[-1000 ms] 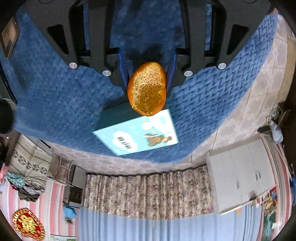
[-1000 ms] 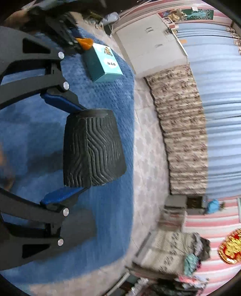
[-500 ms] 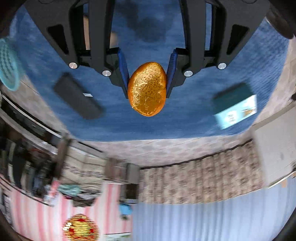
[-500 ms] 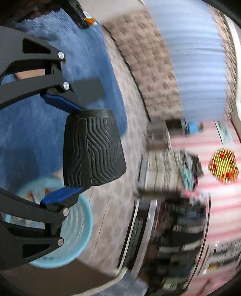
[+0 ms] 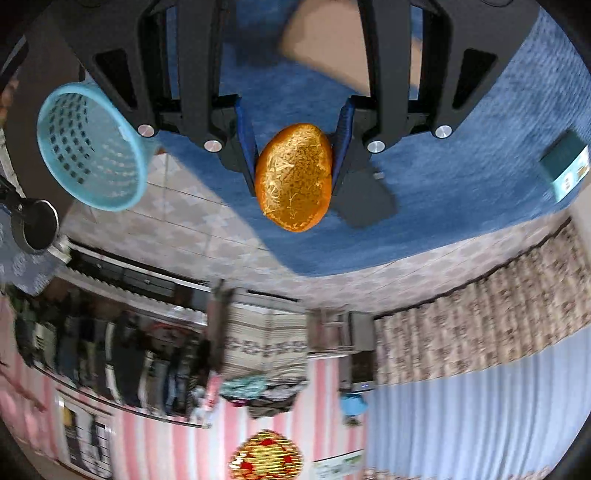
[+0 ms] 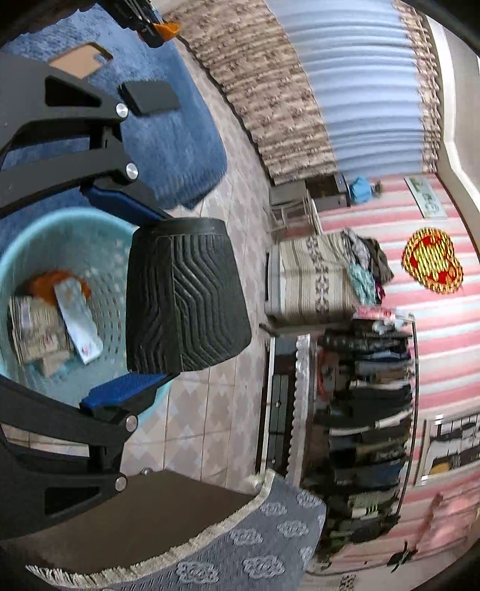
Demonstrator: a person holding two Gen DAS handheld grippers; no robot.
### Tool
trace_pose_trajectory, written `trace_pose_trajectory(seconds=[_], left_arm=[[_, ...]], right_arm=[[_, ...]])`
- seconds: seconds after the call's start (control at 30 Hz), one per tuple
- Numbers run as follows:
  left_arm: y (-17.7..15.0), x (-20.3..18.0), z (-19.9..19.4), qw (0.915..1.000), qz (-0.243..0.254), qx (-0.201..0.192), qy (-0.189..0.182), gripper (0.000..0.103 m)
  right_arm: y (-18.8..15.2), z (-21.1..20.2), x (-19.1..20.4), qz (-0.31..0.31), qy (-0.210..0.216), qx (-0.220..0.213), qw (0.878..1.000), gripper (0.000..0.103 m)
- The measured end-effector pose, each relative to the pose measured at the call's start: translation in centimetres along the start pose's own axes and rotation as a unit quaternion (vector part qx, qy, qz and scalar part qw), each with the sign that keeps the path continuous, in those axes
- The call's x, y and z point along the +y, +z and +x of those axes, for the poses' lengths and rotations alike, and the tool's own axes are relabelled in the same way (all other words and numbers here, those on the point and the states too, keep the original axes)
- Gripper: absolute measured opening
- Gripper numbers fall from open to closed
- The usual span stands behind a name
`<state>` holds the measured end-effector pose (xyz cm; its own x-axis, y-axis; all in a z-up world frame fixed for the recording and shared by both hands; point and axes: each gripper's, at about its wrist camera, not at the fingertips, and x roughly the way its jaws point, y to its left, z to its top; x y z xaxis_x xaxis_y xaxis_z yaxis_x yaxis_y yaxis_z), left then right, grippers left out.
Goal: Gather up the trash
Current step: 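Carry both items over the light-blue basket and open both tools to drop them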
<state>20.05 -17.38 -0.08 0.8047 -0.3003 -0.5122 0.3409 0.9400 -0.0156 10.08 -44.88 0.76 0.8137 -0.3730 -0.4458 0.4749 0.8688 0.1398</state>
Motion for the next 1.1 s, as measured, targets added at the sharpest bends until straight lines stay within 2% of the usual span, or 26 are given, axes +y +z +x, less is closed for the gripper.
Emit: trace_pose_trajectory(seconds=[0.1,0.23,0.37,0.5,0.67,0.83,0.9,0.93,0.97,1.1], left_arm=[[-0.5,-3.0,1.0,0.9994,0.011,0.009,-0.032,0.035],[-1.1,-6.5,2.9,0.9972,0.031,0.032,-0.060,0.035],[-1.8,-10.4,4.2,0.9916,0.065,0.048,-0.101,0.035],[-2.4,-14.1,5.6,0.9866,0.105,0.047,-0.116,0.035],[-2.1,-16.8,7.5,0.9810,0.115,0.059,-0.145,0.035],[-1.4,-18.8,9.3,0.9771,0.133,0.064,-0.153,0.038],[-1.1,-19.4,9.9,0.9763,0.134,0.068,-0.155,0.049],[-0.9,-19.5,9.9,0.9770,0.135,0.067,-0.151,0.062],[-0.6,-19.4,9.7,0.9795,0.131,0.057,-0.142,0.070],[0.3,-18.0,9.1,0.9849,0.116,0.040,-0.123,0.084]], right_arm=[[-0.1,0.2,-2.1,0.027,-0.012,0.001,1.000,0.072],[-0.7,0.5,-3.6,0.032,-0.034,0.007,0.999,0.072],[-0.8,0.7,-5.1,0.045,-0.053,0.012,0.998,0.072],[-1.0,1.3,-5.8,0.049,-0.062,0.020,0.997,0.072],[-1.5,1.6,-6.3,0.054,-0.069,0.032,0.996,0.072],[-2.0,2.9,-6.6,0.052,-0.072,0.058,0.994,0.072],[-2.2,3.2,-6.7,0.053,-0.070,0.064,0.994,0.072],[-2.3,3.3,-6.8,0.053,-0.069,0.066,0.994,0.072],[-2.3,3.3,-6.8,0.053,-0.068,0.068,0.994,0.072],[-2.6,3.9,-6.4,0.047,-0.064,0.081,0.994,0.072]])
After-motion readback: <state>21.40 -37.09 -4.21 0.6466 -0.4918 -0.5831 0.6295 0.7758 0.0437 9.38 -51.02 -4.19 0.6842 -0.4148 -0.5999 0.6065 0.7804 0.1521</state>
